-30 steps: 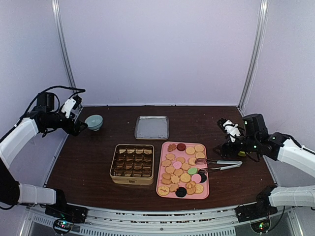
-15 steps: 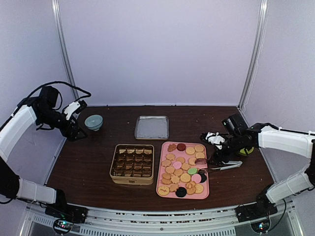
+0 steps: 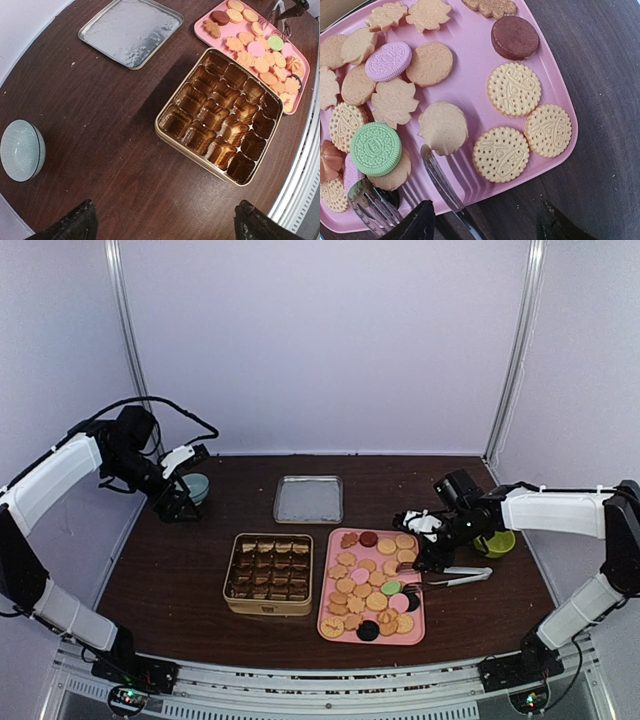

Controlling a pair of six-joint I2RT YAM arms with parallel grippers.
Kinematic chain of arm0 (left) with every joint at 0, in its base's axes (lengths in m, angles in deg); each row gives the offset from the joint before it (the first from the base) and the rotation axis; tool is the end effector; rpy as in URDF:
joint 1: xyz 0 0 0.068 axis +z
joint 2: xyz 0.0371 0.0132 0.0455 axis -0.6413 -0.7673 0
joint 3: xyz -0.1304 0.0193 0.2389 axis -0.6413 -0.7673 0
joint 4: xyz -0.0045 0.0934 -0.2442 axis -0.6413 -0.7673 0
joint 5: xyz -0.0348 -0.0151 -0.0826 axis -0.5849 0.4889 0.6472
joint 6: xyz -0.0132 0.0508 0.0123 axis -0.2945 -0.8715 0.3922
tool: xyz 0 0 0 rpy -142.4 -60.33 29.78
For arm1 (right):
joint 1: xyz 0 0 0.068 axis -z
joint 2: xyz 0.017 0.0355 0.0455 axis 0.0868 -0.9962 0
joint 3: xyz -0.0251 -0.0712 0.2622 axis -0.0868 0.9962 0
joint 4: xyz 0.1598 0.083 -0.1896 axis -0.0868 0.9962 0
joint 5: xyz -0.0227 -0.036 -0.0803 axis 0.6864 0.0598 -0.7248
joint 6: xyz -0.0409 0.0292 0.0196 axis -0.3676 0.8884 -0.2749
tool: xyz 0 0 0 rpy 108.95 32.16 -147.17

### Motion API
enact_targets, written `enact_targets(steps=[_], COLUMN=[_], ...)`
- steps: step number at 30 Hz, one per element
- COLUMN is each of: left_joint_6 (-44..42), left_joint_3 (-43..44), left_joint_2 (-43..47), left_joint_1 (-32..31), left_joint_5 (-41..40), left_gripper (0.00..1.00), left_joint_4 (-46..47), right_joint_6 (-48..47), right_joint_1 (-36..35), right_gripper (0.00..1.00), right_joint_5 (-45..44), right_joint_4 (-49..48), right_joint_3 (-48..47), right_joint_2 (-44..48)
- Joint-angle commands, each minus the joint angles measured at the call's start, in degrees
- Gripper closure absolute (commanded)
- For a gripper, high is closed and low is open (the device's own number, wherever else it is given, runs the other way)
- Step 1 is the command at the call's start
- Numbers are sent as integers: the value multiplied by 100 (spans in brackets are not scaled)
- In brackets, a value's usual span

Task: Pack the cookies
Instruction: Pick up the clamp from the plate.

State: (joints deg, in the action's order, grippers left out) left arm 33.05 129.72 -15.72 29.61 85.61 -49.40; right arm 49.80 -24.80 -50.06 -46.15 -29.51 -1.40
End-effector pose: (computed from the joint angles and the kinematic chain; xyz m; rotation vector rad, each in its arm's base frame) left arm 0.2617 -0.0636 0.3189 1.0488 2.3838 -0.5012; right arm 0.2395 0.1487 0.1919 -1.4436 2.1973 0.3624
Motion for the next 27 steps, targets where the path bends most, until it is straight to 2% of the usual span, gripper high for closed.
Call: enact_targets(steps=[1, 15, 22, 27], left_joint_6=[-19, 282, 260, 256], left_joint_3=[167, 775, 794, 886], left_joint_2=[-38, -318, -324, -258], left_joint_1=[-95, -367, -398, -412], left_joint_5=[178, 304, 273, 261], left_gripper=[2, 2, 2, 2], left_joint_4=[-71, -324, -423, -520], right_joint_6=[-136, -290, -338, -322], right_joint_1=[-45, -115, -142, -175], right_gripper=[32, 44, 62, 65], right_joint_5=[-58, -138, -137, -132], right_joint_4=[-183, -175, -211, -262], right_joint_3=[-121, -240, -207, -123], right_joint_2=[-69, -453, -445, -410])
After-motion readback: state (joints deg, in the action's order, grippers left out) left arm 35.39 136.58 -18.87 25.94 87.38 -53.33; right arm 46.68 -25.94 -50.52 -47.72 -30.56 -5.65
